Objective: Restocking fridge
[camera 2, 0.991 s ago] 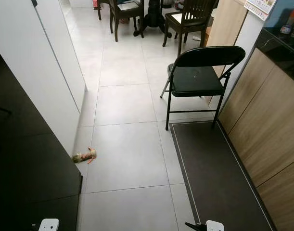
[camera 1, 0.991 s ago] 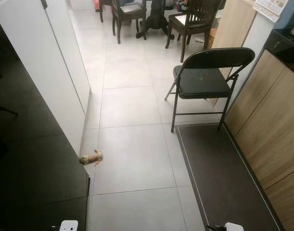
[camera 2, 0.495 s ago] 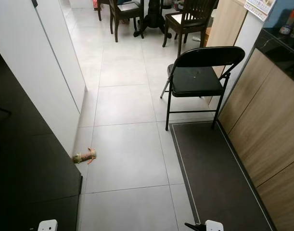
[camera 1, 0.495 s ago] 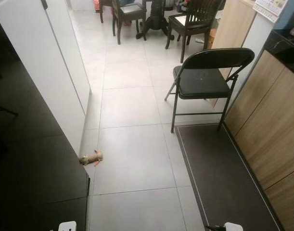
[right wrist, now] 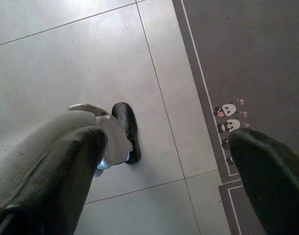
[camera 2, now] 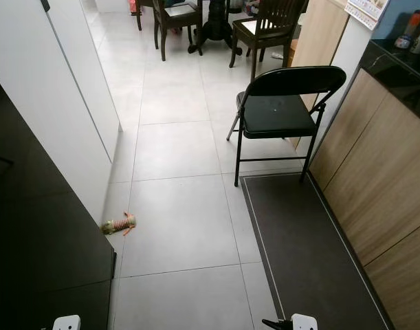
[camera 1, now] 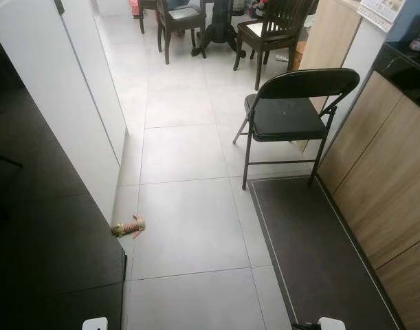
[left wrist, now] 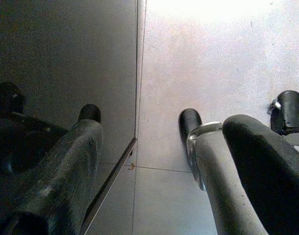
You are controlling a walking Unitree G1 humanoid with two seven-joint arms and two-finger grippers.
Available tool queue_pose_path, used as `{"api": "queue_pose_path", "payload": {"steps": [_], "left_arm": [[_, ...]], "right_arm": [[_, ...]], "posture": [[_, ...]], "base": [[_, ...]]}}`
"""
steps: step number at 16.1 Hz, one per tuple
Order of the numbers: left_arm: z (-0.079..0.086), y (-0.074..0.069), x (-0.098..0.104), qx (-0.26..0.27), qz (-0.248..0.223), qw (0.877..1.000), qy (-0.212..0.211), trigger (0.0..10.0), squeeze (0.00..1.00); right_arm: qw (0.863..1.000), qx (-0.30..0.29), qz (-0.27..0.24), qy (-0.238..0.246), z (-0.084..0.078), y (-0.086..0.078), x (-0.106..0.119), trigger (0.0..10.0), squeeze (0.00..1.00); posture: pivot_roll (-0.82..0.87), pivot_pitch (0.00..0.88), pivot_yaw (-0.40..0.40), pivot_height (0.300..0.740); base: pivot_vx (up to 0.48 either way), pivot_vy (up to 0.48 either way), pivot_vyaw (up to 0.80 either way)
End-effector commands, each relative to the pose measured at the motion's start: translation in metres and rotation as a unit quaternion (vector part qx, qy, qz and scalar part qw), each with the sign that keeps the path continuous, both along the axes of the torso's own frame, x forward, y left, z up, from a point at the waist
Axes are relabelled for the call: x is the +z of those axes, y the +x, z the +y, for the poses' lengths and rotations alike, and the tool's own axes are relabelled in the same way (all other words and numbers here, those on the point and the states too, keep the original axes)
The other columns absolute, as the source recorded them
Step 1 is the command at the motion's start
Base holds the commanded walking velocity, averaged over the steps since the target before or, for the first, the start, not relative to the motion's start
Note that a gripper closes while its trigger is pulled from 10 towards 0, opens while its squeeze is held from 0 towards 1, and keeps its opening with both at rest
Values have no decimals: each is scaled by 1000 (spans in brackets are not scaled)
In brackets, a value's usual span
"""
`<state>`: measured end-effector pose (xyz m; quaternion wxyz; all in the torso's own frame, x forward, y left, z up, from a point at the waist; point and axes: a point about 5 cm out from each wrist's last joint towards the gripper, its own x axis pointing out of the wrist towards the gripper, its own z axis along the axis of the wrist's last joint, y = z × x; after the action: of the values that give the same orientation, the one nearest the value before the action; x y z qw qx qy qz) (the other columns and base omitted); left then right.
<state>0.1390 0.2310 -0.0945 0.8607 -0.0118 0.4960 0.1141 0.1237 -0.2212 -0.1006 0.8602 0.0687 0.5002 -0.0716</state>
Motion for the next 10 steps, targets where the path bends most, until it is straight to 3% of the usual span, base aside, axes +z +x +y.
{"api": "queue_pose_path", "payload": {"steps": [1,10], "left_arm": [[1,-8,-3,10,7,1000,-7,10000,0],[2,-8,-2,-6,7,1000,-10,10000,0]], "right_arm": [[1000,6,6,-2,-1,-4,-1,10000,0],[1000,15,5,-1,1,-5,-1,10000,0]], "posture": [[-223,25,16,740],[-222,15,22,740]], "base": [[0,0,0],[0,0,0]]}}
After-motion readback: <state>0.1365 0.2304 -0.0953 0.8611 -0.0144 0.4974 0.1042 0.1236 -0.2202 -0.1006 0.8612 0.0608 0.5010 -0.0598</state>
